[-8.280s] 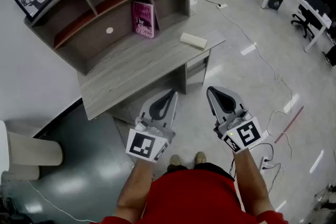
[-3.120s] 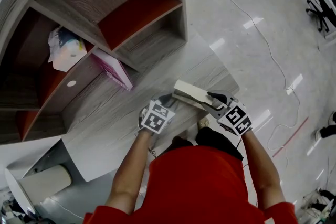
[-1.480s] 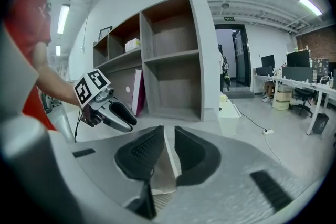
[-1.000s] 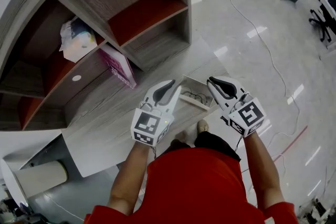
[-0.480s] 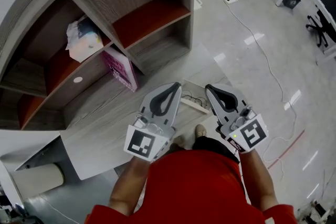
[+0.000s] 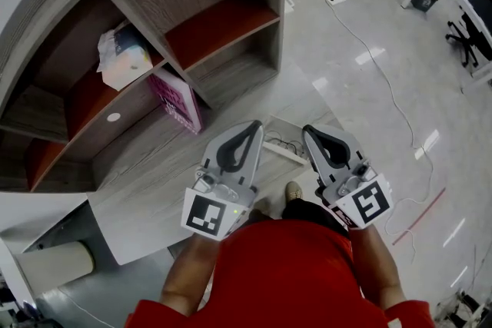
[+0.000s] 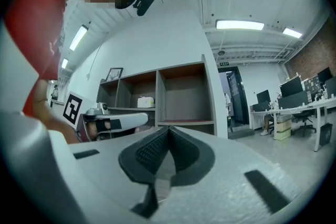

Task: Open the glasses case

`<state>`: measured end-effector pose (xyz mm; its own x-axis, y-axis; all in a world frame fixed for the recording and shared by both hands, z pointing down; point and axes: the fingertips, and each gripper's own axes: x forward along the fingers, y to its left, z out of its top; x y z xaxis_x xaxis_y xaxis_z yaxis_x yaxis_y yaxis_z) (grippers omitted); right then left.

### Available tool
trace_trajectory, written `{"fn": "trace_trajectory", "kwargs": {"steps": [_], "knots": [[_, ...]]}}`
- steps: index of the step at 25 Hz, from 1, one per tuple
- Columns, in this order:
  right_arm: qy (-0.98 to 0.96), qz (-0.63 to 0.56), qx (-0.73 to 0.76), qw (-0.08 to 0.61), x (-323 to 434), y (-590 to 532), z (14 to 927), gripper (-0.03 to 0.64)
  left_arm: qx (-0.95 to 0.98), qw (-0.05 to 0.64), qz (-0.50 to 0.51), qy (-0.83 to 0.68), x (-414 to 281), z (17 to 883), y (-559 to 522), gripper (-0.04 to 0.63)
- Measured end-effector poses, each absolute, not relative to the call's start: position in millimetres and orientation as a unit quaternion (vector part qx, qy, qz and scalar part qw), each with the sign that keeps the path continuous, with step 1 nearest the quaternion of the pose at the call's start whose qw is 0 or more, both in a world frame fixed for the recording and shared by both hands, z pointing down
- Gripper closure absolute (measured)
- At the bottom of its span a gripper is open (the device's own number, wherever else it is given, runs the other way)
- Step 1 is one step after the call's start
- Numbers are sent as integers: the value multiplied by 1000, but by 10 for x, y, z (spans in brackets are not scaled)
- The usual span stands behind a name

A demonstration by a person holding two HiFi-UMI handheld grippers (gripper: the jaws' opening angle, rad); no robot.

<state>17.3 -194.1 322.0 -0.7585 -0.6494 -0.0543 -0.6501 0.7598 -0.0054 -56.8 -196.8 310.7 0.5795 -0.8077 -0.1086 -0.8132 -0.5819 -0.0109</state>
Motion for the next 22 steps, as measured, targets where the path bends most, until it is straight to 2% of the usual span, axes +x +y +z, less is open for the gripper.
{"fn": "trace_trajectory", "kwargs": {"steps": [22], "knots": [[936,15,-352,23,207,-1941,3279,612,-890,25,43,453,-558,3153,-1980,588]]}}
